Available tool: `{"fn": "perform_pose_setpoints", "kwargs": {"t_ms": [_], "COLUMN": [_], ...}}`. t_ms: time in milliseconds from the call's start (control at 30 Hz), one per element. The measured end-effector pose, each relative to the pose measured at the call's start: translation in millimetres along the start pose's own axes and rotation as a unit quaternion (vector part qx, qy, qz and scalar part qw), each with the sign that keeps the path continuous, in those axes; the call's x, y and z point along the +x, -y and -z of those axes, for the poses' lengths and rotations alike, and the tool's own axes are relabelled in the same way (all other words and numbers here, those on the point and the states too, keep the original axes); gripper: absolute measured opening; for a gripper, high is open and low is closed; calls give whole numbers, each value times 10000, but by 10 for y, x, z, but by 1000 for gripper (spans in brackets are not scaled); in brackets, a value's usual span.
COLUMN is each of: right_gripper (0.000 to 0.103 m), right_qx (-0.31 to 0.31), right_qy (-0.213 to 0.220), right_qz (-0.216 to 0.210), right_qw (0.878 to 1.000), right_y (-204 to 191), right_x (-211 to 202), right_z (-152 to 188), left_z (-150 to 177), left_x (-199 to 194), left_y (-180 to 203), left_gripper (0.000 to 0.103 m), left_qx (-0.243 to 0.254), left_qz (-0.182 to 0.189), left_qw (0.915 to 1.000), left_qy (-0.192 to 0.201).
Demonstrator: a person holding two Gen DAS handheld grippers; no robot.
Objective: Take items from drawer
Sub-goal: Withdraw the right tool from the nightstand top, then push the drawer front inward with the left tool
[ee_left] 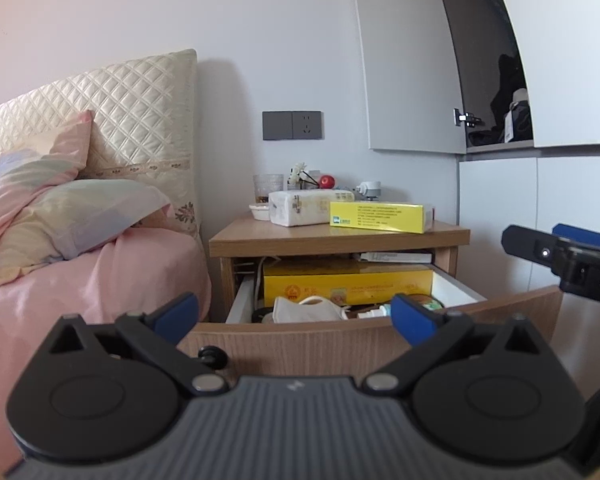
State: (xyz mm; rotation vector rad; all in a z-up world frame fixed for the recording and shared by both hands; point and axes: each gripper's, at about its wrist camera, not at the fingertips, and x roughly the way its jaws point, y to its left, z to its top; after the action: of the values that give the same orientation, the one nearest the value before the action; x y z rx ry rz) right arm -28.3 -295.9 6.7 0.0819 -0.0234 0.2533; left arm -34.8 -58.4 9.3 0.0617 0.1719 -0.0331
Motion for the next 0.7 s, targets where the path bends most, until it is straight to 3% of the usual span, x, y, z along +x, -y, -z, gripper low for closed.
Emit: {"fn": "perform_pose_setpoints", "kwargs": {"t_ms": [300,700], "right_gripper": [86,86], "right_qx": [-45,20], "right_qy": [59,-318], "right_qz": [201,453], "right_qw": [9998,9985], "right_y": [-88,-146], "right_x": [-101,-177], "right_z": [182,575], "left_z": [165,341], "left_x": [143,196], "left_y": [-100,-209], "left_gripper": [103,103], "left_qx": [-51,-72], "left_qz": [-106,-229], "left_qw": [9998,9996], "left_qy": [-150,-145]}}
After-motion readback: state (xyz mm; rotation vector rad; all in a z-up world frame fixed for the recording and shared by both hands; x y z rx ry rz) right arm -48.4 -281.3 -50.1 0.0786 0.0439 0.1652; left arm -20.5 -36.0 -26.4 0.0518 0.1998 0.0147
